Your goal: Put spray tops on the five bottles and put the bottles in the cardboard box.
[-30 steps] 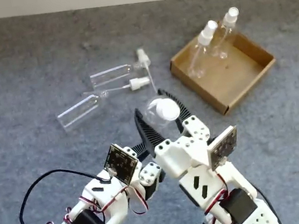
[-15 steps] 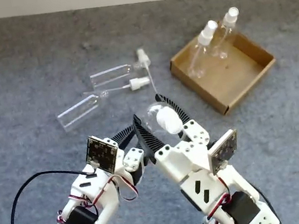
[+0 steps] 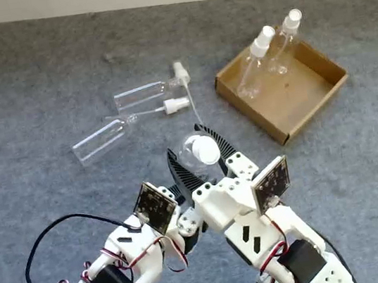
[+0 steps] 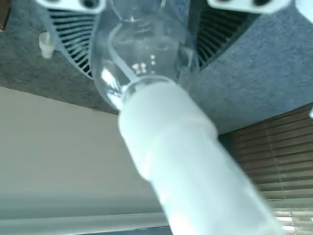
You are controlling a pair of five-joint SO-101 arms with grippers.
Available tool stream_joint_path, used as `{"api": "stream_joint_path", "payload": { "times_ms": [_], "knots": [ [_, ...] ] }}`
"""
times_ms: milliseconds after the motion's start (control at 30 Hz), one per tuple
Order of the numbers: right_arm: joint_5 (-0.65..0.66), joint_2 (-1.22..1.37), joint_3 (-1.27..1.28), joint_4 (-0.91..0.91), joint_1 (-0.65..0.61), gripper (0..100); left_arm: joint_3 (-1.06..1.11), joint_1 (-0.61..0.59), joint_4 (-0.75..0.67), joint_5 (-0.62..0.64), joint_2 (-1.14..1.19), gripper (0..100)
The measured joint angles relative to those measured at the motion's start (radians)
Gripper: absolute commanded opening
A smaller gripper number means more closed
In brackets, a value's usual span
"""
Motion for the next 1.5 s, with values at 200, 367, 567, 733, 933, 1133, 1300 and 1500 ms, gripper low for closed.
{"api": "stream_joint_path", "payload": {
  "times_ms": [200, 367, 567, 733, 933, 1133, 1300, 1500],
  "knots": [
    [0.000, -0.014, -0.002, 0.005, 0.002, 15.9, 0.000, -0.138, -0.043, 0.002, 0.002, 1],
    [0.000, -0.014, 0.014, -0.005, 0.009, 15.9, 0.000, -0.186, -0.049, 0.002, 0.002, 1],
    [0.000, 0.002, 0.021, 0.009, 0.239, 15.9, 0.000, -0.193, -0.023, 0.000, 0.000, 1],
    [-0.002, 0.002, 0.025, 0.009, 0.493, 15.9, 0.000, -0.207, 0.011, 0.000, 0.000, 1],
    [-0.002, 0.087, -0.043, 0.009, 0.638, 16.1, 0.000, -0.204, 0.012, 0.000, 0.000, 1],
    [-0.002, 0.416, -0.247, -0.049, 0.733, 16.1, 0.000, -0.209, 0.012, 0.000, 0.000, 1],
    [-0.002, 0.720, -0.353, -0.235, 0.809, 16.1, 0.000, -0.210, 0.012, 0.000, 0.000, 1],
    [-0.002, 1.043, -0.365, -0.430, 0.873, 16.1, 0.000, -0.210, 0.018, 0.000, 0.000, 1]
  ]
}}
